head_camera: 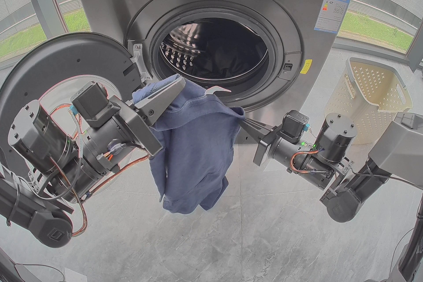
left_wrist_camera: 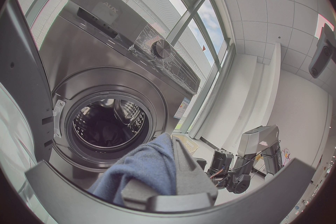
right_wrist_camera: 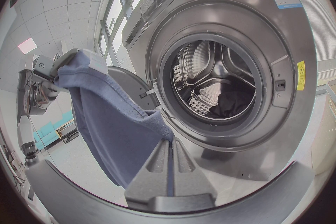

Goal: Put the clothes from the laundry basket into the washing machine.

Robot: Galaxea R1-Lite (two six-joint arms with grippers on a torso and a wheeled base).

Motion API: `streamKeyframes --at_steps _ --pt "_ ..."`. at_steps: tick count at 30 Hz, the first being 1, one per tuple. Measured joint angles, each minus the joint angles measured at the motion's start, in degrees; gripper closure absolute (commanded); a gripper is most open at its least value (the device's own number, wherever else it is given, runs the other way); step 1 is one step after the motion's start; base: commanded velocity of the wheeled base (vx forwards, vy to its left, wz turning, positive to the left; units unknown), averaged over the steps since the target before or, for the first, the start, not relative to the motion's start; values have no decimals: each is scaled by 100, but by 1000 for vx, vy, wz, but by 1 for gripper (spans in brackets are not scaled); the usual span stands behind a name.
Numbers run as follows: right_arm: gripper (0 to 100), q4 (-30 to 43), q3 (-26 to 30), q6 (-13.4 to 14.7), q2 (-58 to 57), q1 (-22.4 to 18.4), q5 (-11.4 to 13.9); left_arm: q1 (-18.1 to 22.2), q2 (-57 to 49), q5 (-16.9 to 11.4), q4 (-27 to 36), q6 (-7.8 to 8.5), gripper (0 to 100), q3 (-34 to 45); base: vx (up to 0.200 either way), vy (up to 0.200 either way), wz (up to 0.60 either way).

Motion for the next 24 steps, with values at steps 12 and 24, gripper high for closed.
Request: streamKeyframes --at_steps 12,24 --pt "0 -197 133 27 397 678 -228 -22 -37 -29 -2 51 100 78 0 0 0" --pt "0 -156 -238 29 703 545 -228 -66 -77 -38 -7 60 100 149 0 0 0"
